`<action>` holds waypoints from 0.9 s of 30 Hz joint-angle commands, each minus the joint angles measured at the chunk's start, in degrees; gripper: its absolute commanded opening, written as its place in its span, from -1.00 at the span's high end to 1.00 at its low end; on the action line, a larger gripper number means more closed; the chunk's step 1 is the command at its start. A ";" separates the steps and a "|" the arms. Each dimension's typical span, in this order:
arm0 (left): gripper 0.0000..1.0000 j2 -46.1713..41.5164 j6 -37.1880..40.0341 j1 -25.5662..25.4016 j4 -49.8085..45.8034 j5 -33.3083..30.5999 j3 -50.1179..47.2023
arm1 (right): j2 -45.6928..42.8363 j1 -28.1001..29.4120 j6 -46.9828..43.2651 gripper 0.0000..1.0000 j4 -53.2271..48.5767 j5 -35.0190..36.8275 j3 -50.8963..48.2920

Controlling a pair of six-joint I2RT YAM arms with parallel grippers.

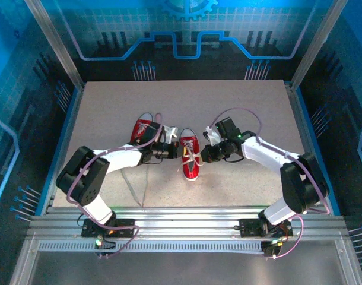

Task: Tie the shoes

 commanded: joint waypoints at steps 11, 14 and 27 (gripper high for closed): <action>1.00 -1.82 3.36 1.03 0.71 -1.82 -3.67 | 4.24 -5.54 -8.24 1.00 -7.26 1.62 5.82; 1.00 -1.83 3.49 1.16 0.45 -1.92 -3.82 | 5.29 -5.83 -8.75 1.00 -7.30 1.43 6.63; 1.00 -2.72 5.62 2.17 -2.01 -0.79 -3.49 | 5.19 -5.31 -8.06 1.00 -6.23 -2.48 6.39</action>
